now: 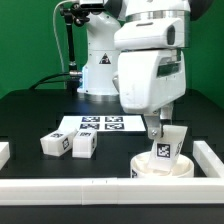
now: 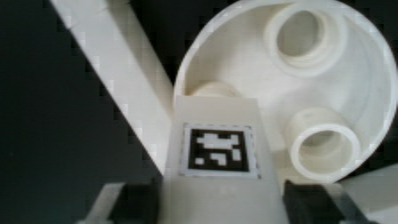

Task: Assemble stool

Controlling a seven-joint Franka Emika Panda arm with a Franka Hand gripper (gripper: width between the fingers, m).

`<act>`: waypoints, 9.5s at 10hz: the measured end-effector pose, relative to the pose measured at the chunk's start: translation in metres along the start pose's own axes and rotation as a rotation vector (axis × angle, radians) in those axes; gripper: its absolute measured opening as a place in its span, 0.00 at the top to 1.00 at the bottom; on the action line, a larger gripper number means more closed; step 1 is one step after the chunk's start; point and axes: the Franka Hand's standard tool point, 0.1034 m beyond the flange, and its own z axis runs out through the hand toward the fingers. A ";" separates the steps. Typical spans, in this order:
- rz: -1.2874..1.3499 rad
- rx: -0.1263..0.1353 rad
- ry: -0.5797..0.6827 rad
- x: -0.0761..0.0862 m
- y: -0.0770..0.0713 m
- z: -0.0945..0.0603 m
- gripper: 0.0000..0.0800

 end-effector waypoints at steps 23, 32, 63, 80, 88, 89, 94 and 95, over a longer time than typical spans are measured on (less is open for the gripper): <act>1.778 0.142 0.119 0.034 -0.023 0.004 0.57; 2.225 0.257 0.097 0.036 -0.028 0.003 0.42; -0.508 -0.090 0.070 0.053 -0.007 -0.009 0.19; -0.743 -0.073 0.027 0.044 -0.013 0.007 0.55; -0.190 -0.061 0.055 0.045 -0.013 0.007 0.55; -0.111 -0.061 0.062 0.045 -0.013 0.007 0.55; 0.237 -0.045 0.080 0.046 -0.013 0.007 0.55; 0.315 -0.038 0.084 0.047 -0.014 0.007 0.56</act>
Offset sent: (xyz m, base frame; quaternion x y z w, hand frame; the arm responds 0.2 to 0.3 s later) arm 0.0000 0.0000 0.0000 0.0000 0.0000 0.1938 0.9810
